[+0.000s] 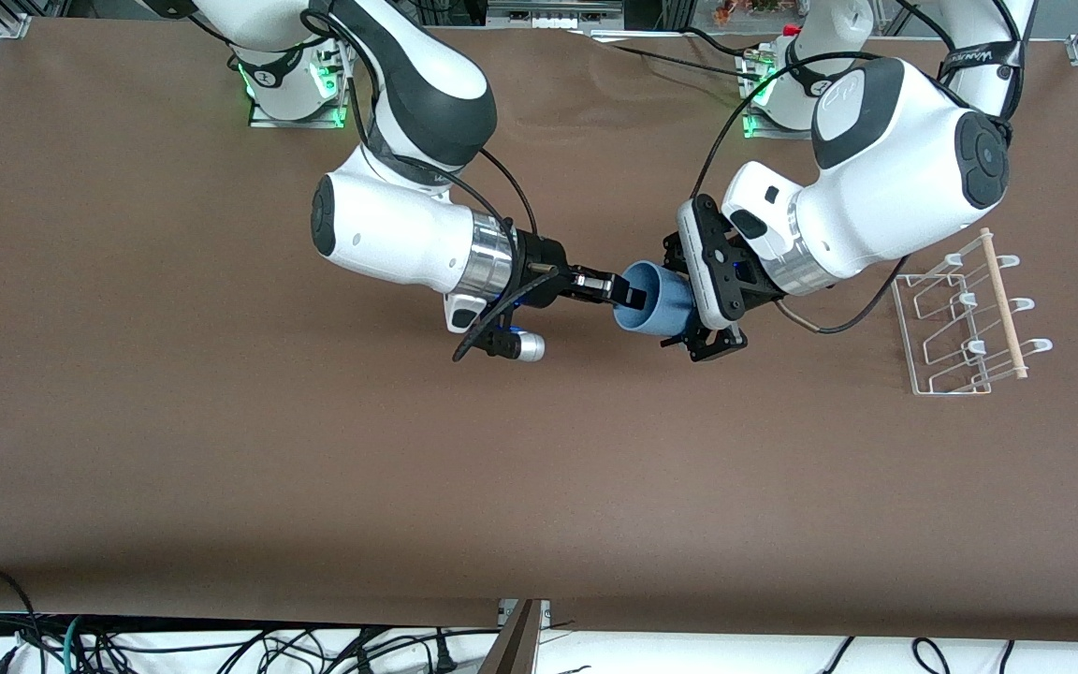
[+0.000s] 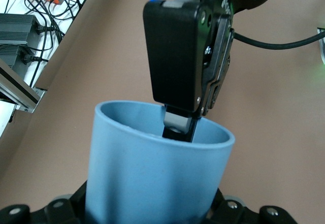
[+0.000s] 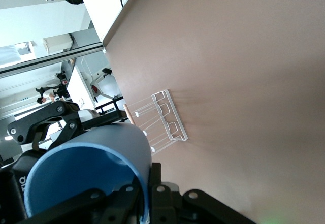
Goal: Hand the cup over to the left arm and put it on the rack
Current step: 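Grasp the cup rim with the left gripper from the right gripper, then open the right gripper and withdraw it while the left gripper holds the cup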
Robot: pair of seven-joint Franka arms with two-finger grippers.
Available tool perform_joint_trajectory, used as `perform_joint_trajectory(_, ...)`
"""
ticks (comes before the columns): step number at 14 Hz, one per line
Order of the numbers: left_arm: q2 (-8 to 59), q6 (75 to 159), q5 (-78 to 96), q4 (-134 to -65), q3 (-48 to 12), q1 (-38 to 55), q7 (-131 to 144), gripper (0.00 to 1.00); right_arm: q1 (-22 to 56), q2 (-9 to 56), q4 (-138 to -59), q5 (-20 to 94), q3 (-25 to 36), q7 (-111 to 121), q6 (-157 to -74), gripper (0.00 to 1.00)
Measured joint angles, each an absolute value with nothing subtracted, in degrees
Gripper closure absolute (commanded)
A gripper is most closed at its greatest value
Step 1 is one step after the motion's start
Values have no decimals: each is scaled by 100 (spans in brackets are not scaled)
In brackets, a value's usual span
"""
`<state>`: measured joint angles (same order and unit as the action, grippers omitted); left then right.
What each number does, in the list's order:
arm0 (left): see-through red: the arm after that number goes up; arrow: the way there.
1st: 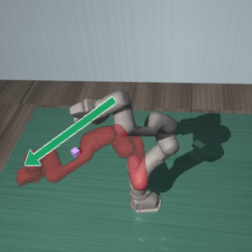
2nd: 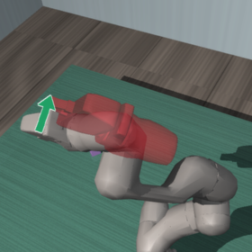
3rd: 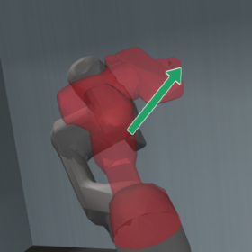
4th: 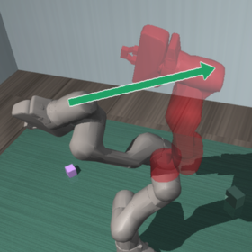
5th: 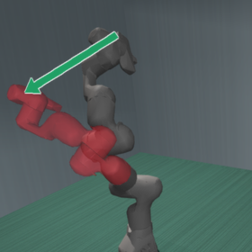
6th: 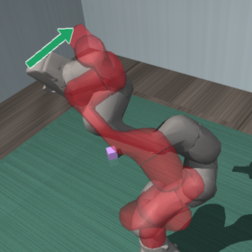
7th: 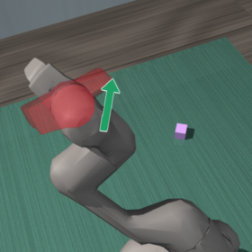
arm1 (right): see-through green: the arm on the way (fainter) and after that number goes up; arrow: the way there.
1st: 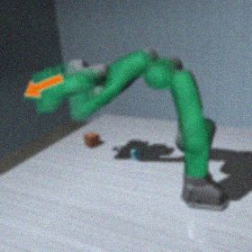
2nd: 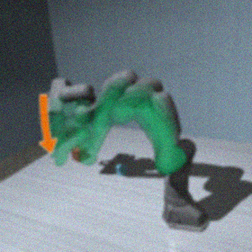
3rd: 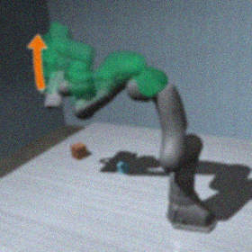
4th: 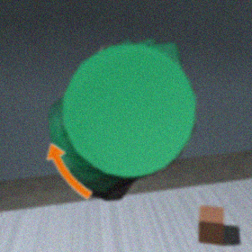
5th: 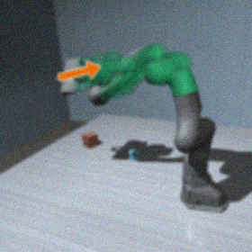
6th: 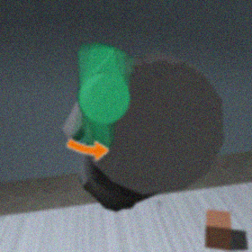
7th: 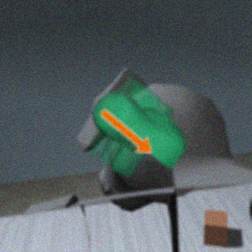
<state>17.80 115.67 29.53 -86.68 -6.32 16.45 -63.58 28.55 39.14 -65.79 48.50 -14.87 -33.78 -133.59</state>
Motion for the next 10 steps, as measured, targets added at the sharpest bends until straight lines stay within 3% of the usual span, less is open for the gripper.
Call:
perform_joint_trajectory(6, 1798, 11391, 2953, -8667, -600, 1606, -6347, 90, 2675, 3909, -6424, 4850, -1484, -3366, -13264, 0)
perform_joint_trajectory(10, 1797, 10690, 2872, -8658, -482, 1535, -6346, 90, 2022, 3691, -6317, 4822, -1448, -3334, -12156, 0)
